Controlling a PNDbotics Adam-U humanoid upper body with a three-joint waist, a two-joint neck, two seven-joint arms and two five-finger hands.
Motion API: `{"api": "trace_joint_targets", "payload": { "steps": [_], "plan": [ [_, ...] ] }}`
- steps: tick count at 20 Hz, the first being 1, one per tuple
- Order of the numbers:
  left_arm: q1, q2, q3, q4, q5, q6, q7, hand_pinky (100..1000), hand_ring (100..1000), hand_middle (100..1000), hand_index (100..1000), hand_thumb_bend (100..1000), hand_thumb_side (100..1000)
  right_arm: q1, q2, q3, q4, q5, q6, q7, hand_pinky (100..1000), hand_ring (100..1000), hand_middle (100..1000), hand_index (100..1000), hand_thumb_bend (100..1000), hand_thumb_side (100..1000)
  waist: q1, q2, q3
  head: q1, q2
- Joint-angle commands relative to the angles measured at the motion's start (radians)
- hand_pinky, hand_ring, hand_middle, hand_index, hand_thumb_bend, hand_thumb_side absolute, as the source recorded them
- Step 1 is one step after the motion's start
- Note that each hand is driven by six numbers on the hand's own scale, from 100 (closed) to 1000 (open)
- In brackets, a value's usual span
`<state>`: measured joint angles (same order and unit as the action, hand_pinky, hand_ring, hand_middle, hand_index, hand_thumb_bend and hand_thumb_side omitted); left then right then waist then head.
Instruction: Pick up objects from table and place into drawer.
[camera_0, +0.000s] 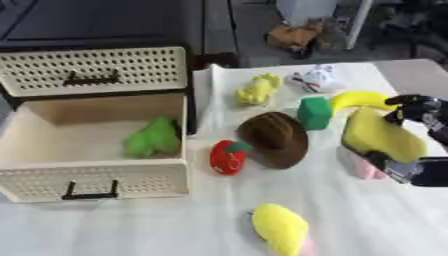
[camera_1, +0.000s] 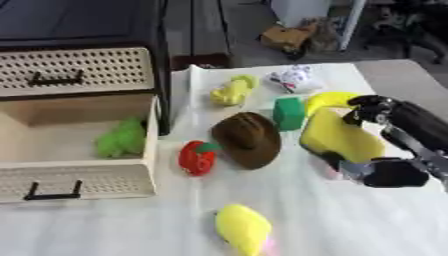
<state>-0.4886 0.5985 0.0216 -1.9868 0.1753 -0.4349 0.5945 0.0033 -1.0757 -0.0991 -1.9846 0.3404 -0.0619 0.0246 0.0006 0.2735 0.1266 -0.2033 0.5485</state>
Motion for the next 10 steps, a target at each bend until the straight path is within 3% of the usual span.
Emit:
{"api": "trace_joint_targets", "payload": {
  "steps": [1,10],
  "plan": [
    [-0.013,0.028,0.003,-0.013,0.004,0.0,-0.008,663,718,733,771,143,967,-0.065,-0.071,-0.019,-0.015,-0.09,0.003,0.024,827,911,466,700,351,672,-0.004,-0.023,0.007,-0.002,0.001],
    [-0.031,0.021,-0.009,-0.013,0.02,0.0,-0.025,665,718,733,770,145,968,-0.307,-0.103,0.019,-0.015,-0.266,0.089,0.137,826,918,457,693,353,672,-0.022,-0.028,0.048,-0.022,-0.001]
  ]
}}
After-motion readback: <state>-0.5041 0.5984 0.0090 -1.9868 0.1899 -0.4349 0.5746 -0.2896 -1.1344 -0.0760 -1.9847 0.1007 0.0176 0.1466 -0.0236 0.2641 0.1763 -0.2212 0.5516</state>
